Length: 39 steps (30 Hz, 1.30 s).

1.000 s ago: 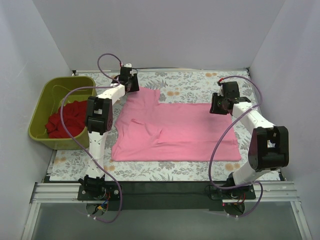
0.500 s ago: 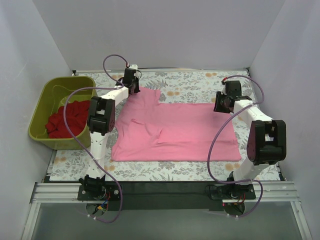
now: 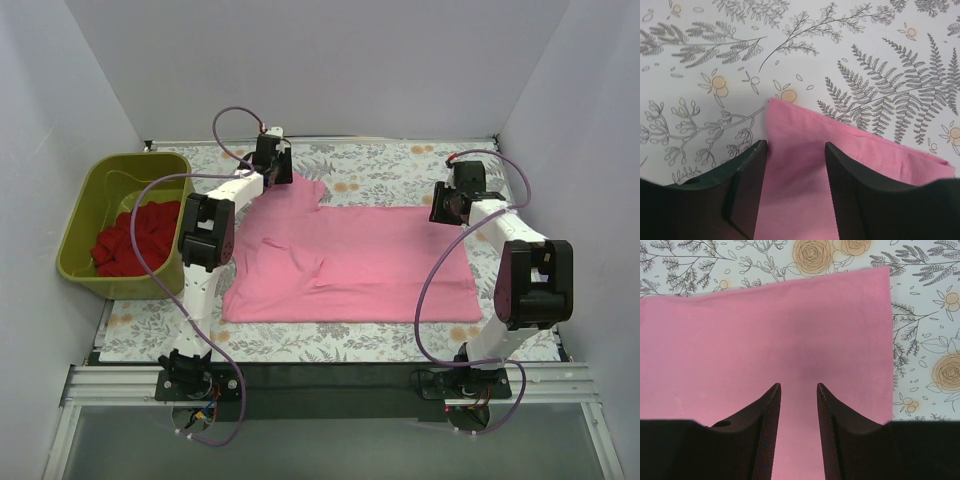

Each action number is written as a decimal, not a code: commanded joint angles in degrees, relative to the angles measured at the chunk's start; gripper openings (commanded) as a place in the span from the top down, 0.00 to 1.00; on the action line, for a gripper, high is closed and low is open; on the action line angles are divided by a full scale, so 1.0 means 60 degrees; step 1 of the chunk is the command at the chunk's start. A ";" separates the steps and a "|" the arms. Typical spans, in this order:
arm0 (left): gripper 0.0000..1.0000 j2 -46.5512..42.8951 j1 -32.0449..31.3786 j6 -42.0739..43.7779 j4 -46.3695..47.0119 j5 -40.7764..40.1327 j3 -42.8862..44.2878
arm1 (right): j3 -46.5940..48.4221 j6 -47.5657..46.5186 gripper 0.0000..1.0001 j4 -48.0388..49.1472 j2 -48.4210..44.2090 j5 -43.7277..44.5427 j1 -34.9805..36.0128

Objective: Fold and stack the t-shirts
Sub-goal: Fold the tshirt

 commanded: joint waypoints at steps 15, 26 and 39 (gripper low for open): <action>0.46 -0.4498 0.0613 -0.1143 -0.0689 -0.0549 -0.4435 | -0.0052 -0.0125 0.64 0.0284 -0.0581 -0.0129 -0.0329; 0.44 -0.3341 0.0760 -0.0879 -0.0777 -0.0345 -0.3323 | 0.0358 -0.0345 0.65 0.0518 0.0268 0.0369 -0.0855; 0.42 -0.3412 0.0935 -0.0922 -0.0558 -0.0139 -0.3672 | 0.1574 -0.1018 0.65 0.1192 0.2011 -0.0114 -0.1471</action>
